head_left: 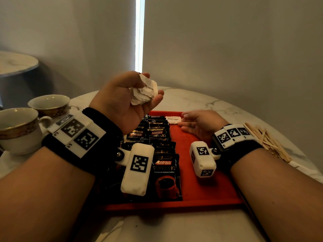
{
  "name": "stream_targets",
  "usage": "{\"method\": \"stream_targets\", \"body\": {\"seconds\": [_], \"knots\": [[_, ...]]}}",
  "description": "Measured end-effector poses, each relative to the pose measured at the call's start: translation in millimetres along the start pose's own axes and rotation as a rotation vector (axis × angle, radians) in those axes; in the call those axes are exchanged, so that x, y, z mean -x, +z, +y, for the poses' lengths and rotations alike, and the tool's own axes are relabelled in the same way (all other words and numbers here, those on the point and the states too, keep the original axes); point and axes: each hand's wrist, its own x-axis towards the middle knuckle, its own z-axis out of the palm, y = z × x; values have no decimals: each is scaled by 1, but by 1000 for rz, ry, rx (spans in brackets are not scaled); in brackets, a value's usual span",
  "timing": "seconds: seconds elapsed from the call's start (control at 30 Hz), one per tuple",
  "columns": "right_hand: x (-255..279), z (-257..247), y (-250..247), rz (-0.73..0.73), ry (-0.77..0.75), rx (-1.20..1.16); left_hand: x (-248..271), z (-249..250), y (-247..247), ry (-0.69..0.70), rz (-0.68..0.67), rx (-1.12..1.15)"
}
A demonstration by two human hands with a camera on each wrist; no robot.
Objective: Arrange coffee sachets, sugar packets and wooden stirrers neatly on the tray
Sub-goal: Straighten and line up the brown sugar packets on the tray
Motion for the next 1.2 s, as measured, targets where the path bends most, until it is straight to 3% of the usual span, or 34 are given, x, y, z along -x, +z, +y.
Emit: {"method": "stream_targets", "body": {"seconds": [0.2, 0.37, 0.5, 0.63, 0.77, 1.13, 1.2], "knots": [[2, -3, 0, 18, -35, -70, 2, 0, 0, -17, -33, -91], [18, -21, 6, -80, -178, -207, 5, 0, 4, -22, -77, -107], [42, -39, 13, -234, -299, -273, 3, -1, 3, -34, -114, -81], [65, -42, 24, -441, -362, -171, 3, -3, 3, -18, -171, -138], [74, -39, 32, -411, -395, -127, 4, -6, 4, -8, -229, -194], [72, -34, 32, -286, -394, -204, 2, -9, 1, -66, -150, -187], [71, -33, 31, -291, -393, -228, 1, -9, 1, -43, -78, -186]]}}
